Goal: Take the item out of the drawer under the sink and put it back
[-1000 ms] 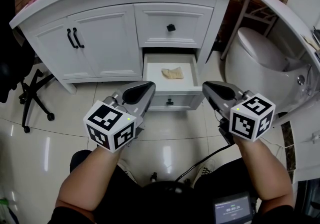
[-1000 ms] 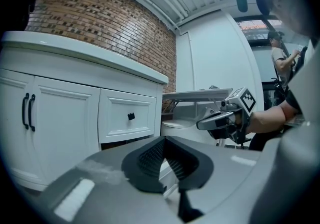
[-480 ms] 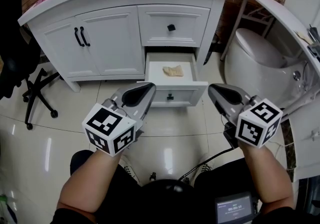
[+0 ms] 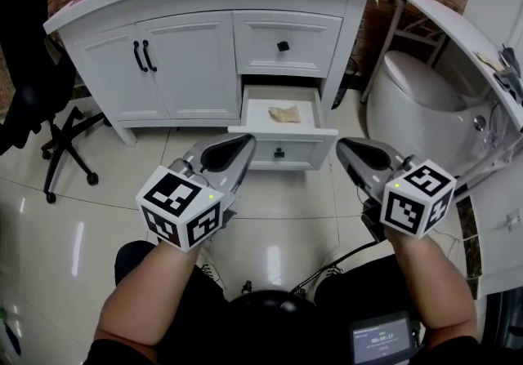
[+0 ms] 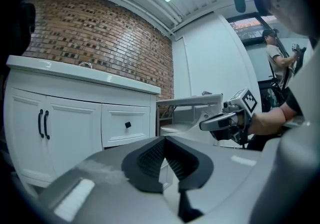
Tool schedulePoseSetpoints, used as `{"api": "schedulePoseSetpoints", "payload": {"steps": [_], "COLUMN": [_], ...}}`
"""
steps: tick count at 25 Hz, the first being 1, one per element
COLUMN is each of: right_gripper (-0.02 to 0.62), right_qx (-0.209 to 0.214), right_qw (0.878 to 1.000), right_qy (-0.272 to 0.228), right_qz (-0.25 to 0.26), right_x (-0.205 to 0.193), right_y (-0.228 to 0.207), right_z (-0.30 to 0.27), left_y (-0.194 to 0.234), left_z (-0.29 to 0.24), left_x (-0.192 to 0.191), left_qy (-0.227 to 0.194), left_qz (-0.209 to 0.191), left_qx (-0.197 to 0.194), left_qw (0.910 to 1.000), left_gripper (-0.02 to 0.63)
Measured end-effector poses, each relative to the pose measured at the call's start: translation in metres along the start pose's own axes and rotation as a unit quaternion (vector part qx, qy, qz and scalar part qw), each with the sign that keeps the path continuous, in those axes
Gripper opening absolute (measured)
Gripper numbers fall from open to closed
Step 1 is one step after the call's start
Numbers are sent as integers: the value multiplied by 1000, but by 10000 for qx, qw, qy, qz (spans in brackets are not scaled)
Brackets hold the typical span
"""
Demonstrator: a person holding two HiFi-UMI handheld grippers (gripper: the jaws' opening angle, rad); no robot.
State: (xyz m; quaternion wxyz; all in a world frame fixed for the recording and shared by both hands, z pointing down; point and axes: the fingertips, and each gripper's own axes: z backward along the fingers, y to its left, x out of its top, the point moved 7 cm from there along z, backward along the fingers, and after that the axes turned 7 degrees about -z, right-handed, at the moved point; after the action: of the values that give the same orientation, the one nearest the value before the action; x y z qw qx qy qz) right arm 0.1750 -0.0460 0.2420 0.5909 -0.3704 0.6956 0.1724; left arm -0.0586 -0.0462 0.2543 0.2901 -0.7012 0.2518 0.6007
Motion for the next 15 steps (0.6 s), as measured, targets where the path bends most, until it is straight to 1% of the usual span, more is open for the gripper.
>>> {"api": "schedulePoseSetpoints", "payload": {"steps": [3,8,15], "right_gripper": [8,8,8], "right_qx": [-51,-89,-110], "right_qw": [10000,9999,9999], "right_qy": [76,91,44], "right_qz": [5,61,49], "right_x": [-2,-4,-2], "right_y": [0,3,2], "right_z": [0,4,8], "left_y": [2,-5,-1], "left_z": [4,7,8], "left_x": [0,1,3], "left_qy": [-9,-21,-53], "left_qz": [161,97,115], "left_qx": [59,25,97], "left_qw": [9999,9999,9999], "left_gripper": [5,5,5]}}
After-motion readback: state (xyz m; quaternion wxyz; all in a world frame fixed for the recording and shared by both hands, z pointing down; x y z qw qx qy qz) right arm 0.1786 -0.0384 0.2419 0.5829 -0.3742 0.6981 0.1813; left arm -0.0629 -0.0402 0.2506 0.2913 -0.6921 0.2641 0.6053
